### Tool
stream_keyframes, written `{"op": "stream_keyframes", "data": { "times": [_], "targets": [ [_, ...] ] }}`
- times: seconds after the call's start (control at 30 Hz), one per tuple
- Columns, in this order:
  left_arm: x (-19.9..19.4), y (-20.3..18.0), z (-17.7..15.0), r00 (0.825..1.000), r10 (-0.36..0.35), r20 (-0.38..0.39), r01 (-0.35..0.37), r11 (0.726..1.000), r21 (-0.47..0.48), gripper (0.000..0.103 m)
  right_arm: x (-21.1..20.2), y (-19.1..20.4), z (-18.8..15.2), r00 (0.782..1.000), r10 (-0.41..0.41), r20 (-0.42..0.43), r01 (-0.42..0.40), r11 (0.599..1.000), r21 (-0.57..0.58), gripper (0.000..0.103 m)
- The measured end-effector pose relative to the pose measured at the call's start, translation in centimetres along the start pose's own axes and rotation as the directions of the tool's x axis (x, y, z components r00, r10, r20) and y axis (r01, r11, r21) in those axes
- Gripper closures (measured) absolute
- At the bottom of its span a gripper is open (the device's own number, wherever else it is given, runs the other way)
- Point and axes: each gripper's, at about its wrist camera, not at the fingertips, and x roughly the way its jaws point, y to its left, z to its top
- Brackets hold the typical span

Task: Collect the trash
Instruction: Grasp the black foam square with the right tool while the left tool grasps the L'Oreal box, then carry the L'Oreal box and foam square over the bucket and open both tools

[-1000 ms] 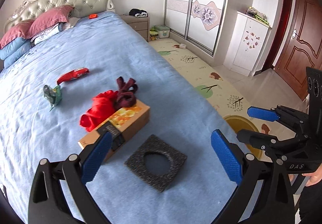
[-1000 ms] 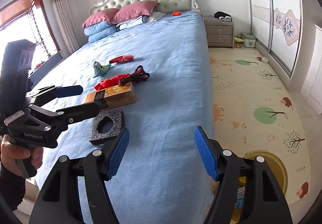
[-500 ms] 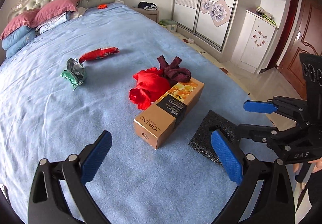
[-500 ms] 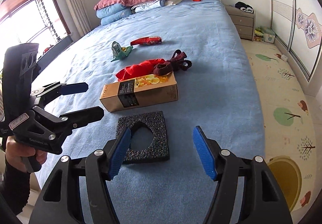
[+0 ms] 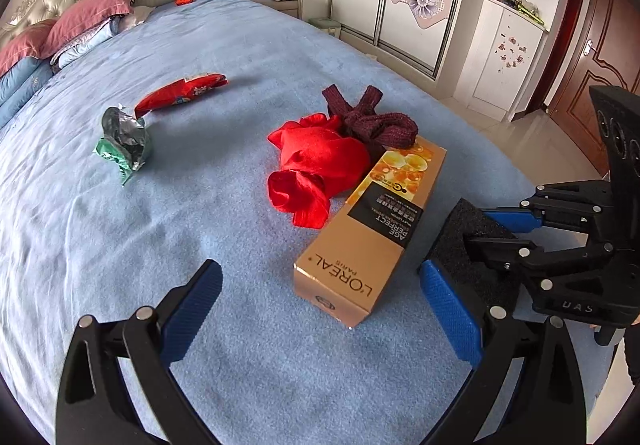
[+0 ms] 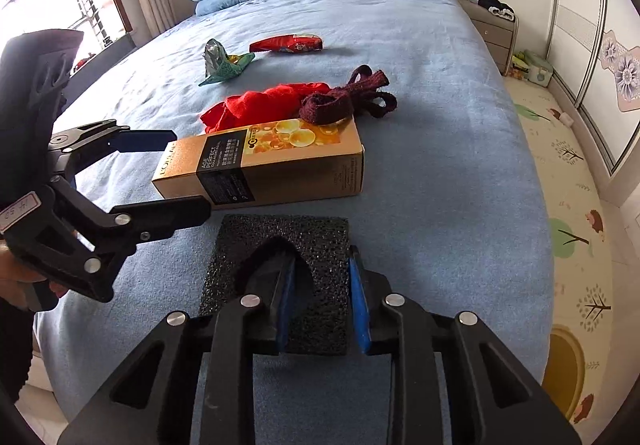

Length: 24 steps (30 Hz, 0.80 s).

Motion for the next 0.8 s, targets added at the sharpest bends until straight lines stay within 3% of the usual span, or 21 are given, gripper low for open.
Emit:
{"op": "stream_keyframes", "data": {
  "times": [0.23, 0.4, 0.43, 0.63, 0.8],
  "targets": [
    [0.7, -0.9, 0.4, 0.999, -0.043, 0.017, 0.043, 0.999, 0.027, 0.006, -0.9, -1.0, -0.3, 1.000, -0.017, 0.006, 0.017, 1.000, -0.003, 0.079],
    [1.3, -1.6, 0.1, 0.998, -0.065, -0.006, 0.065, 0.997, 0.049, 0.033, -1.4, -2.2, -0.6, 1.000, -0.001, 0.006, 0.001, 1.000, 0.026, 0.079],
    [1.5, -1.7, 0.1, 0.998, -0.056, -0.006, 0.056, 0.997, 0.056, 0.046, -1.5, -2.4, -0.6, 1.000, 0.002, 0.009, -0.002, 0.999, 0.033, 0.079],
    [0.8, -2.6, 0.0, 0.994, -0.106, 0.004, 0.106, 0.993, 0.061, 0.063, -2.3, -2.4, -1.1, 1.000, 0.006, 0.022, -0.007, 0.999, 0.038, 0.079],
    [-0.5, -3.6, -0.8, 0.994, -0.105, 0.031, 0.103, 0.993, 0.055, 0.066, -3.6, -2.6, -1.6, 0.999, 0.012, 0.044, -0.014, 0.999, 0.041, 0.079]
  ]
}}
